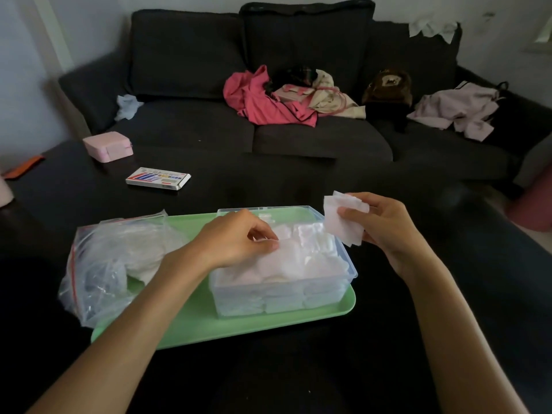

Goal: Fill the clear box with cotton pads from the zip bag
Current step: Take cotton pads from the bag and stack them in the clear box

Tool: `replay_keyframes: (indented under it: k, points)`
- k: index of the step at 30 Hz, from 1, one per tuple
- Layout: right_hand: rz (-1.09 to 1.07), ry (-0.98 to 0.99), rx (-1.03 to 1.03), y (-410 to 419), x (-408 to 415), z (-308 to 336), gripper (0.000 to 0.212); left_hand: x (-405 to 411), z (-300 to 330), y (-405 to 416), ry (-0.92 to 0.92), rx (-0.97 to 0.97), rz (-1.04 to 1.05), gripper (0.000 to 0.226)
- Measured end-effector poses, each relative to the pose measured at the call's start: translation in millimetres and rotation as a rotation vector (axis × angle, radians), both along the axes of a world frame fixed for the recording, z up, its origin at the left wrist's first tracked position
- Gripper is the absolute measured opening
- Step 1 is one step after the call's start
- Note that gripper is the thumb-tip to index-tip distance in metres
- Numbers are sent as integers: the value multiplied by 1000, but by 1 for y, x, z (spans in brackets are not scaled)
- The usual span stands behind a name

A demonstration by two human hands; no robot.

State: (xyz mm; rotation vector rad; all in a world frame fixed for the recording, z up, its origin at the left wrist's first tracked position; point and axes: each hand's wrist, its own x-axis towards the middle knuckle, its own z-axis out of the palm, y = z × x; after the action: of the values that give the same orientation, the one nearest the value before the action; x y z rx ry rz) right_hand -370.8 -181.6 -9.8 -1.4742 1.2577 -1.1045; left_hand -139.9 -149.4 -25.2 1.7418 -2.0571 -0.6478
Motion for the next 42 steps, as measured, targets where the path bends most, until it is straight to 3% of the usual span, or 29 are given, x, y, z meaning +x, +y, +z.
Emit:
replay_keyframes:
  k: [5, 10, 12, 15, 21, 23, 26, 27, 28, 31, 35, 39, 42]
  points:
    - [20, -9, 12, -1, 5, 1, 18, -4, -8, 3, -70, -6, -36, 15]
    - [31, -23, 26, -1, 7, 1, 18, 0, -11, 6, 4, -278, -59, 25]
    - [32, -22, 32, -1, 7, 0, 18, 1, -7, 5, 4, -225, -174, 22]
    - [60, -31, 107, -1, 11, 1, 21, -3, -6, 1, -193, -142, -306, 23]
    - [160, -95, 318, 0, 14, 1, 19, -17, 7, -7, -408, -50, -354, 20]
    - [167, -154, 343, 2, 16, 0, 19, -21, 23, -8, -206, -88, -210, 13]
    - [107, -320, 376, 4, 21, -2, 13, -32, 42, -5, 388, 104, -7, 44]
    - [78, -355, 375, 4, 23, -3, 10, -36, 44, -3, 473, 177, 9, 50]
    - [54, -381, 374, 4, 24, -3, 10, -39, 43, -2, 506, 211, 7, 52]
    - [43, -412, 369, 6, 23, -2, 17, -44, 35, 1, 607, 133, 90, 29]
    - [118, -275, 308, 7, 13, 2, 27, -39, 31, -1, 746, 115, 150, 18]
    - [165, -84, 186, 8, 3, 5, 20, -41, 26, 2, 659, 196, 105, 15]
    - [158, 248, 60, 9, -2, 1, 22, -45, 18, 1, 446, 175, 113, 8]
